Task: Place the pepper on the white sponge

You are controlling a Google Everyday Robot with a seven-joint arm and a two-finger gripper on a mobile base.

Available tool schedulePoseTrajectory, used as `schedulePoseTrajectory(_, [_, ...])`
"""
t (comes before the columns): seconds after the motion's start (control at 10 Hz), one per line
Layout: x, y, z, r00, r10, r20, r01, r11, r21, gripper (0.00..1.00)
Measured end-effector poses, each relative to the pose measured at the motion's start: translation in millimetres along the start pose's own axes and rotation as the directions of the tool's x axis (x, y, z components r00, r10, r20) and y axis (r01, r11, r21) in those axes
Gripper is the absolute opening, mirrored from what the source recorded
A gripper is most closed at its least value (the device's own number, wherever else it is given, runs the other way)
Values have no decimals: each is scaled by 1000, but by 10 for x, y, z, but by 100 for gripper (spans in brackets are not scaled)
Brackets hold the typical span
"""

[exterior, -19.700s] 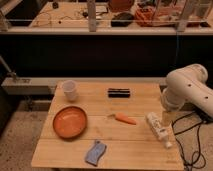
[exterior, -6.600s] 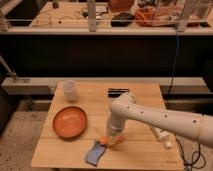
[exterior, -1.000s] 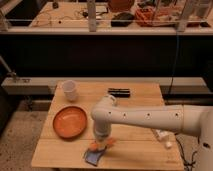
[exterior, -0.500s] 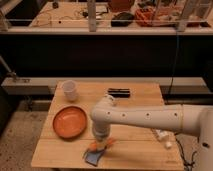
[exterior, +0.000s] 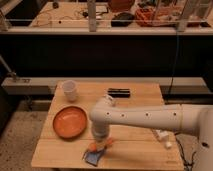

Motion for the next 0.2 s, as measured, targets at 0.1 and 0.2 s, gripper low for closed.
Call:
schedulePoseTrajectory(0.1, [-5,-2,-4,1000,-2,-1,2,1000,1,7])
schedulePoseTrajectory(0.2, [-15,-3,-1,1000,-6,-1,6,1000,0,9])
